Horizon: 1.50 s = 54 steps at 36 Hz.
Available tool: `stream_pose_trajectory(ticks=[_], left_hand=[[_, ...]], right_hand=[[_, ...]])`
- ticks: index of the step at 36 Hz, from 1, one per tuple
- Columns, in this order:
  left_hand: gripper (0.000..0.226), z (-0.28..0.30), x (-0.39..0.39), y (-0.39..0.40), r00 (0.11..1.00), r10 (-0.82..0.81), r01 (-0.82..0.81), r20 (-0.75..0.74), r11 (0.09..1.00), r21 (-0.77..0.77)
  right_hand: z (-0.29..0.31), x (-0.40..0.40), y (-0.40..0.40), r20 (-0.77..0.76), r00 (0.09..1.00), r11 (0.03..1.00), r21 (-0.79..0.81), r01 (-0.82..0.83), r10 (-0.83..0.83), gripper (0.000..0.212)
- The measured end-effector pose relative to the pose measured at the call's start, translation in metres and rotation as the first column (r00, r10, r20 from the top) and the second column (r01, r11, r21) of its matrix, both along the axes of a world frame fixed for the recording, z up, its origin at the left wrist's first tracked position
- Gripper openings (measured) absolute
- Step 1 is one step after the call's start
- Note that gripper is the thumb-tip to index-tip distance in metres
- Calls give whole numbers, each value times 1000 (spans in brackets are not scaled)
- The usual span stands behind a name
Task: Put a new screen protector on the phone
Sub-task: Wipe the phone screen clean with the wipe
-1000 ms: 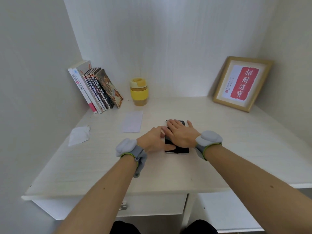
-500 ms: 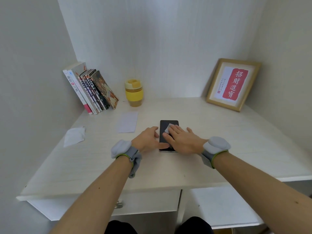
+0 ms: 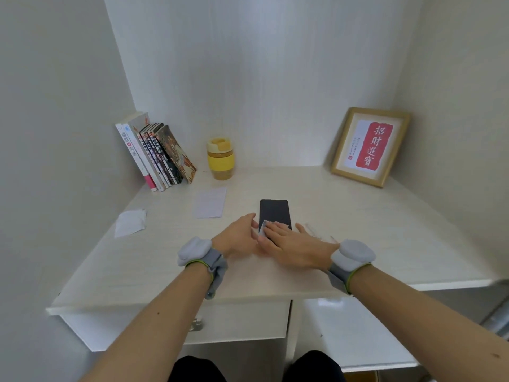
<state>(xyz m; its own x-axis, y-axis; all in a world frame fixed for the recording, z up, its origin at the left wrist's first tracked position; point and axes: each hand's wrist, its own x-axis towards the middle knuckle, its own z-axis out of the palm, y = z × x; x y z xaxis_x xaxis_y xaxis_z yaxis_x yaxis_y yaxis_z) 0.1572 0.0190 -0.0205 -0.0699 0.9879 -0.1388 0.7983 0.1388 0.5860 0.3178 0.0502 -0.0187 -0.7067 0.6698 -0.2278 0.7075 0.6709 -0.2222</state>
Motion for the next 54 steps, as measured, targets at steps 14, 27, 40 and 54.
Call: stream_pose_trajectory(ticks=[14, 27, 40, 54], left_hand=[[72, -4, 1, 1, 999, 27, -26, -20, 998, 64], [80, 7, 10, -1, 999, -4, 6, -42, 999, 43], [72, 16, 18, 7, 984, -29, 25, -176, 999, -23], [70, 14, 22, 14, 927, -51, 31, -372, 998, -58]], right_hand=[[-1, 11, -10, -26, 998, 997, 46, -60, 62, 64], [-2, 23, -11, 13, 1000, 996, 84, 25, -26, 67], [-17, 21, 4, -112, 987, 991, 45, 123, -118, 67], [-13, 4, 44, -21, 994, 992, 68, 111, -110, 43]])
